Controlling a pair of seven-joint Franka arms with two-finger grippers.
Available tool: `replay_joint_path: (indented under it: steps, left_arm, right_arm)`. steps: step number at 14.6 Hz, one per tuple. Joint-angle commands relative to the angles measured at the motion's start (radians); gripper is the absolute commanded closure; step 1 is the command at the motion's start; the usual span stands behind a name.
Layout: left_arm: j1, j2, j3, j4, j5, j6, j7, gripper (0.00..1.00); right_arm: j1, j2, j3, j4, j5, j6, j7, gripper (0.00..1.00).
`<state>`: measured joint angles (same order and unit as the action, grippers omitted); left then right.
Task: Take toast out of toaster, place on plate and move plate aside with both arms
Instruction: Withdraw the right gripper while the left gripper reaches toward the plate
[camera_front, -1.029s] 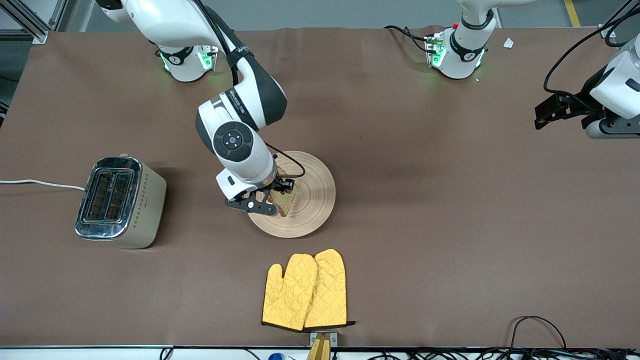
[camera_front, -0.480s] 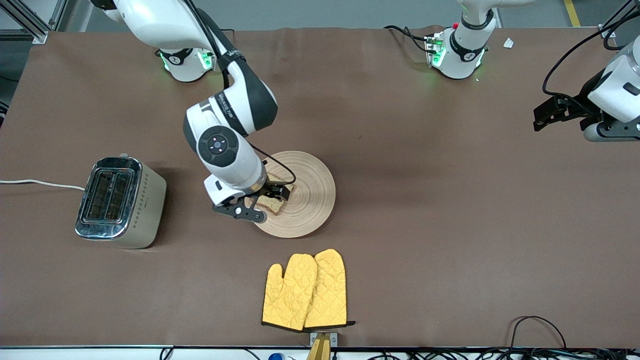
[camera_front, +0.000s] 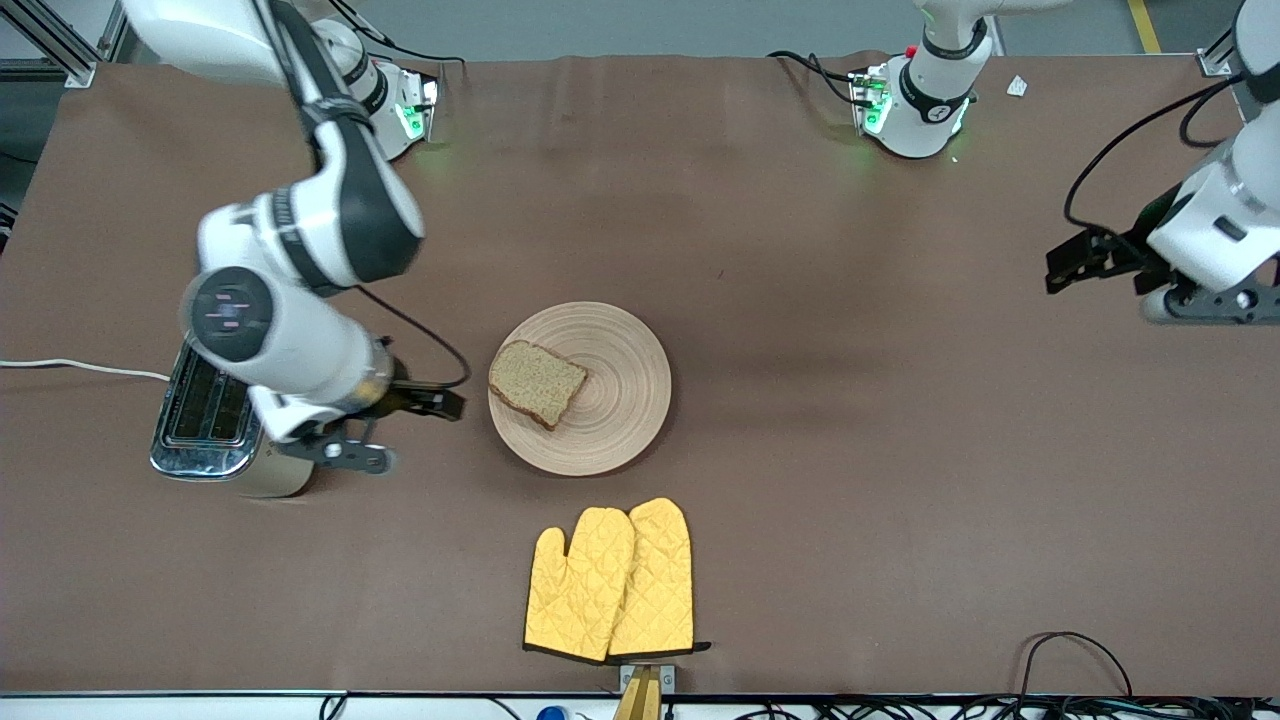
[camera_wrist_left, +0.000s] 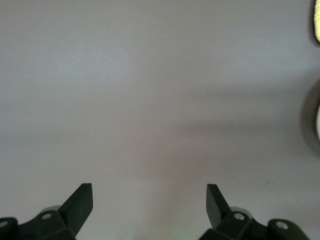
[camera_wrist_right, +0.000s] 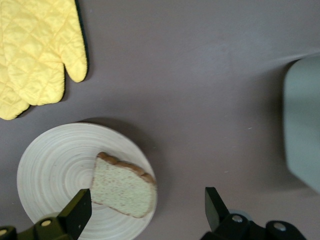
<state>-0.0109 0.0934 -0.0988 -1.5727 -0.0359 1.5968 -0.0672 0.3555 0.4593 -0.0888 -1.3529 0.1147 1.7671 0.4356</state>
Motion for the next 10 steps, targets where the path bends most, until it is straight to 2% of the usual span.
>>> replay_joint_path:
  steps: [1, 4, 7, 10]
  left_arm:
    - [-0.003, 0.084, -0.001, 0.019, -0.093, 0.050, 0.017, 0.00]
    - [-0.015, 0.152, -0.013, 0.007, -0.168, 0.113, 0.024, 0.00]
    - [-0.012, 0.210, -0.053, -0.033, -0.228, 0.207, 0.121, 0.00]
    - [-0.015, 0.296, -0.058, -0.038, -0.355, 0.267, 0.220, 0.00]
  right_arm:
    - [-0.079, -0.100, 0.011, -0.081, 0.005, -0.012, -0.110, 0.00]
    - [-0.163, -0.198, 0.011, -0.159, 0.005, -0.027, -0.205, 0.00]
    - [-0.240, -0.257, 0.011, -0.196, 0.006, -0.096, -0.276, 0.00]
    - [-0.276, -0.319, 0.012, -0.231, 0.006, -0.130, -0.308, 0.00]
